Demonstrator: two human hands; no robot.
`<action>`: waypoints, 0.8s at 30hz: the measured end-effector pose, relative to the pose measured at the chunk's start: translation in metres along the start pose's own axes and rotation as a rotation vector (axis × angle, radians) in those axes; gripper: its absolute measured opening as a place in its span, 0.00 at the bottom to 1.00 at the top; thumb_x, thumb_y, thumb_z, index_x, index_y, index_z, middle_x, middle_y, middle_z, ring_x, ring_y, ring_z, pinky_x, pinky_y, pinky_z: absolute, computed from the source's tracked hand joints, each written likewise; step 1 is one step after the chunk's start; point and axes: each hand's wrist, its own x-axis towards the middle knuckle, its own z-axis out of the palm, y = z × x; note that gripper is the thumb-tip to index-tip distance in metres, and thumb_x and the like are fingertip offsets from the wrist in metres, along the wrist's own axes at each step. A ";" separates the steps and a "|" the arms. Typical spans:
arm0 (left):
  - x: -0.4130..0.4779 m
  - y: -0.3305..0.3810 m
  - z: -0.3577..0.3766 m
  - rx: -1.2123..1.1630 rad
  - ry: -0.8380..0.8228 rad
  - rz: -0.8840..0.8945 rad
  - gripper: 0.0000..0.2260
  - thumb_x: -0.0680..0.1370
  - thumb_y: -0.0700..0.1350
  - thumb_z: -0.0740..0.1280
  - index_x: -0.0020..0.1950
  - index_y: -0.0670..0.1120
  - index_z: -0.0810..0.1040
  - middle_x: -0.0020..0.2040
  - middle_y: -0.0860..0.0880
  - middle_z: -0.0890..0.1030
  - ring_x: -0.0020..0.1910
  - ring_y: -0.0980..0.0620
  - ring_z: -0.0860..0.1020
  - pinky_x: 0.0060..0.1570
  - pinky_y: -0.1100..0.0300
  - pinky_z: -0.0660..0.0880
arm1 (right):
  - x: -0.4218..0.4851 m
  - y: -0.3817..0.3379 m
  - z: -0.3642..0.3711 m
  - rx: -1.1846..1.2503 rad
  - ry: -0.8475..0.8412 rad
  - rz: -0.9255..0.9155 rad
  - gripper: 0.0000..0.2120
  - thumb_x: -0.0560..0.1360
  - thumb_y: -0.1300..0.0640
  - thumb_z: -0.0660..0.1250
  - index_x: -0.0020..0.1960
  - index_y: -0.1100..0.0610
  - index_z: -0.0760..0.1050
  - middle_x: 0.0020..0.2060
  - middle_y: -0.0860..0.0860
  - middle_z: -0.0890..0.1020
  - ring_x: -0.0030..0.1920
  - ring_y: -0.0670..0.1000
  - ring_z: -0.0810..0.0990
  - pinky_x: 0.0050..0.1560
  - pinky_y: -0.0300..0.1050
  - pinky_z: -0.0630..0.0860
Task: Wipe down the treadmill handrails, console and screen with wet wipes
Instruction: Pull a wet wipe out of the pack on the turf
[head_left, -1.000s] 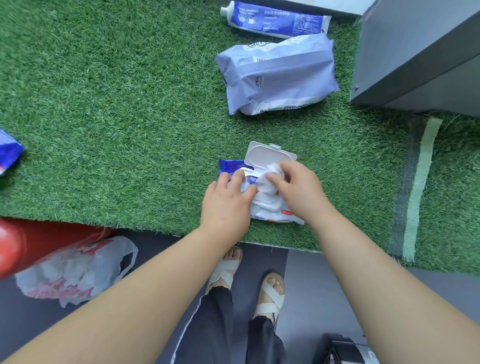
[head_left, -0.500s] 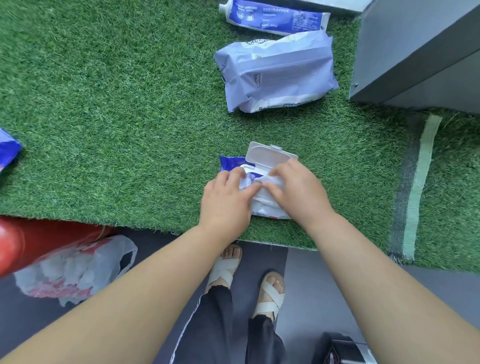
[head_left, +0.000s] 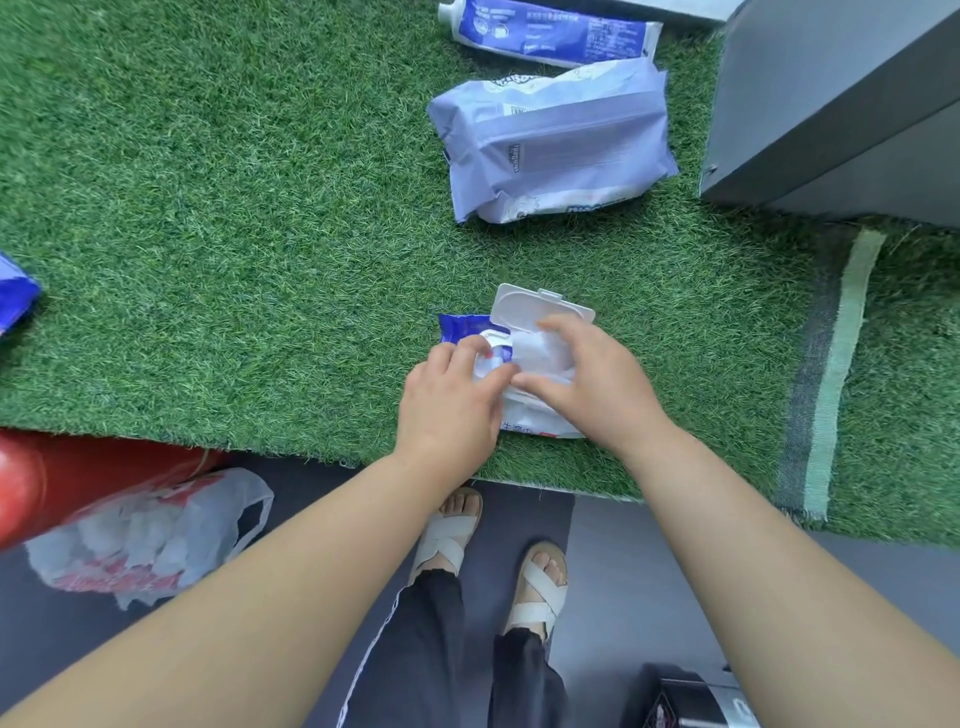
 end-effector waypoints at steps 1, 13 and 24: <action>0.000 0.001 0.000 0.006 -0.006 0.003 0.15 0.64 0.44 0.65 0.48 0.51 0.82 0.51 0.44 0.79 0.44 0.39 0.78 0.37 0.52 0.75 | 0.003 0.001 0.002 -0.123 -0.008 -0.043 0.15 0.73 0.52 0.71 0.56 0.58 0.77 0.49 0.52 0.76 0.54 0.54 0.75 0.47 0.43 0.64; 0.005 0.005 -0.006 -0.027 -0.083 -0.118 0.16 0.70 0.43 0.69 0.58 0.49 0.79 0.58 0.41 0.75 0.51 0.39 0.73 0.44 0.51 0.71 | 0.003 -0.007 -0.012 0.719 0.219 0.395 0.08 0.80 0.62 0.59 0.59 0.56 0.70 0.46 0.48 0.77 0.47 0.48 0.75 0.46 0.38 0.69; 0.009 0.005 -0.009 0.117 -0.143 -0.032 0.22 0.72 0.47 0.69 0.65 0.56 0.73 0.63 0.43 0.72 0.54 0.41 0.72 0.45 0.53 0.70 | -0.004 0.005 0.008 -0.065 0.102 -0.076 0.09 0.72 0.55 0.72 0.46 0.61 0.78 0.44 0.54 0.74 0.48 0.56 0.75 0.44 0.42 0.66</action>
